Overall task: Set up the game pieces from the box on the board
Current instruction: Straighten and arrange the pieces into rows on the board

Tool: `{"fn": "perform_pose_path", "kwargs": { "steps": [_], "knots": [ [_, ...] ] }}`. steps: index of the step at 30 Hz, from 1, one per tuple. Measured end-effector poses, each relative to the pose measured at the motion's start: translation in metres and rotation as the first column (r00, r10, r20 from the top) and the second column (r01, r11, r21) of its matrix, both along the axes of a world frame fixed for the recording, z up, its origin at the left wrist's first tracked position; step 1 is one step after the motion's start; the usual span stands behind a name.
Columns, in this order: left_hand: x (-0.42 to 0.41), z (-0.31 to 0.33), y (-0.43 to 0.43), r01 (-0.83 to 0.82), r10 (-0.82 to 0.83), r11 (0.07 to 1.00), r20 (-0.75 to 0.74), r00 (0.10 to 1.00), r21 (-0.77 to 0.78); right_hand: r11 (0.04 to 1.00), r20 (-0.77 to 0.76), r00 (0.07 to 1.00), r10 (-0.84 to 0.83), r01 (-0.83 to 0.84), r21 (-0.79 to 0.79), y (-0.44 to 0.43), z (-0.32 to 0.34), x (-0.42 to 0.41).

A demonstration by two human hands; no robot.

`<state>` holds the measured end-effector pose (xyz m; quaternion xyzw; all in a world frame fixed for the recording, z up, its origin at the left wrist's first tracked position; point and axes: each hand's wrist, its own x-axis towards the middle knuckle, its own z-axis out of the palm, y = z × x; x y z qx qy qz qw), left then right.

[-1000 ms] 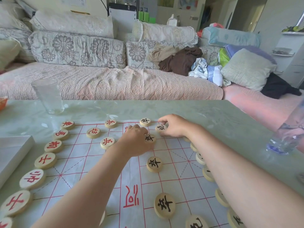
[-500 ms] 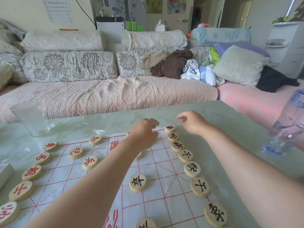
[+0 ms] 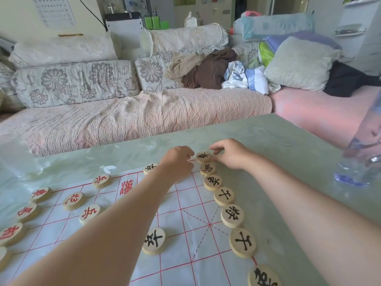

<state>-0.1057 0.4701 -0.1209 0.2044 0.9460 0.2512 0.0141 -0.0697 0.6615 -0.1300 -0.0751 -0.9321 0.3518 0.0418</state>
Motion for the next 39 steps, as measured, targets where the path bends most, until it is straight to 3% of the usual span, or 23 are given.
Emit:
{"fn": "perform_pose_path", "kwargs": {
  "steps": [5, 10, 13, 15, 19, 27, 39],
  "knots": [
    [0.014, 0.001, -0.004, 0.037, -0.038, 0.999, -0.053, 0.998, -0.015, 1.000, -0.022, 1.000, 0.014, -0.014, 0.018, 0.004, 0.007, 0.012],
    [0.027, 0.002, 0.000, 0.054, -0.069, 0.977, -0.069, 0.995, -0.207, 0.991, 0.097, 0.987, 0.129, -0.133, 0.030, 0.000, 0.017, 0.032],
    [0.031, 0.002, 0.011, -0.010, 0.022, 0.974, 0.054, 0.998, -0.224, 0.988, 0.123, 0.982, 0.141, -0.148, 0.049, -0.002, 0.015, 0.037],
    [0.033, 0.004, 0.016, -0.020, 0.036, 0.964, 0.055, 0.998, -0.264, 0.989, 0.098, 0.986, 0.132, -0.138, 0.052, -0.002, 0.012, 0.037],
    [0.028, 0.004, 0.019, -0.051, 0.027, 0.927, -0.069, 0.997, -0.372, 0.991, 0.065, 0.992, 0.108, -0.112, 0.067, 0.000, 0.008, 0.036],
    [0.028, 0.000, 0.010, 0.016, -0.015, 0.978, 0.007, 1.000, -0.209, 0.991, 0.081, 0.989, 0.123, -0.126, 0.035, 0.003, 0.007, 0.035],
    [0.029, 0.001, 0.007, 0.010, -0.014, 0.982, -0.018, 1.000, -0.191, 0.995, 0.066, 0.994, 0.085, -0.088, 0.039, -0.001, 0.006, 0.036]
  ]
}}
